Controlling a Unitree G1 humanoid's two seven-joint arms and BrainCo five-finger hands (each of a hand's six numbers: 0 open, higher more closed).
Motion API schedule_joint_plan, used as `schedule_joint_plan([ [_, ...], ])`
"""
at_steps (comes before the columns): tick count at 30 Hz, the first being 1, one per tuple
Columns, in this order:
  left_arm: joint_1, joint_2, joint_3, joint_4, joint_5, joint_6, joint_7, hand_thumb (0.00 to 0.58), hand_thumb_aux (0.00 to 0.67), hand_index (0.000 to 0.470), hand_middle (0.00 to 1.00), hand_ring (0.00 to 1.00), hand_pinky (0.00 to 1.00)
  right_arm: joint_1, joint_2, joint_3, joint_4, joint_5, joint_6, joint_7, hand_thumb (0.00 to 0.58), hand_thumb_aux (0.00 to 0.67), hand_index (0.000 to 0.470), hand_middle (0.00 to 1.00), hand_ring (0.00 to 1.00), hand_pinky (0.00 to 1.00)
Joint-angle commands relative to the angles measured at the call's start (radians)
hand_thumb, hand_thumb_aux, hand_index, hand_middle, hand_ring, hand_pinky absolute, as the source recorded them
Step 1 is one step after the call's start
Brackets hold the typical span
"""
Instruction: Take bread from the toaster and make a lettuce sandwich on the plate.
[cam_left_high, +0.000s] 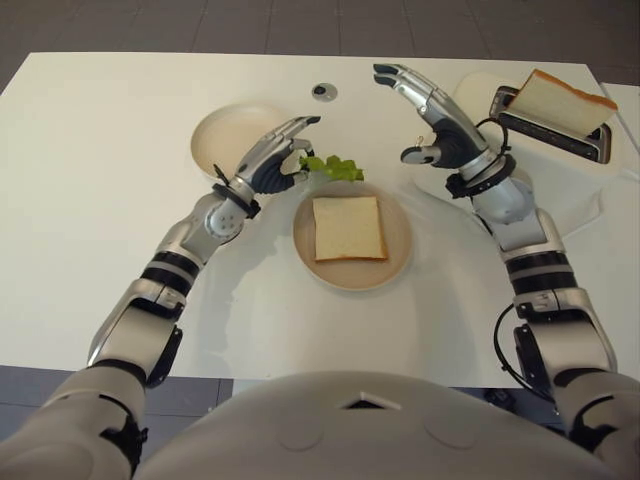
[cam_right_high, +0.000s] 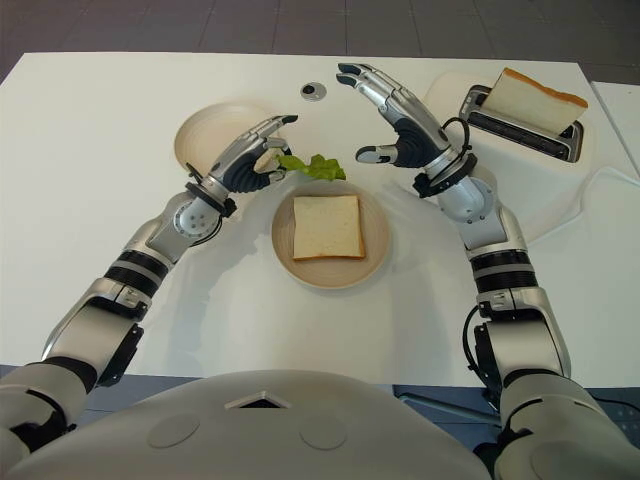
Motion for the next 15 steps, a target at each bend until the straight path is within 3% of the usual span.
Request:
schedule_joint_plan([
  [1, 0.045, -0.004, -0.033, -0.072, -0.033, -0.086, -0.071, 0.559, 0.544, 0.382, 0.00, 0.00, 0.00, 0.013, -0.024, -0.034, -0.046, 0.061, 0.020, 0.032, 0.000, 0.000, 0.000, 0.00, 0.00, 0.00],
  [2, 0.054, -0.004, -0.029, -0.092, -0.057, -0.107, -0.084, 0.567, 0.570, 0.400, 0.00, 0.00, 0.00, 0.014, -0.027, -0.039, -0.049, 0.067, 0.023, 0.036, 0.000, 0.000, 0.000, 0.00, 0.00, 0.00],
  [11, 0.142, 0.038, -0.057, -0.243, -0.219, -0.247, -0.296, 0.567, 0.570, 0.400, 0.00, 0.00, 0.00, 0.024, -0.028, -0.062, -0.066, 0.078, 0.035, 0.056, 0.000, 0.000, 0.000, 0.00, 0.00, 0.00],
  [15, 0.150, 0.043, -0.076, -0.206, -0.164, -0.246, -0.347, 0.551, 0.520, 0.365, 0.00, 0.00, 0.00, 0.025, -0.036, -0.081, -0.069, 0.083, 0.039, 0.062, 0.000, 0.000, 0.000, 0.00, 0.00, 0.00],
])
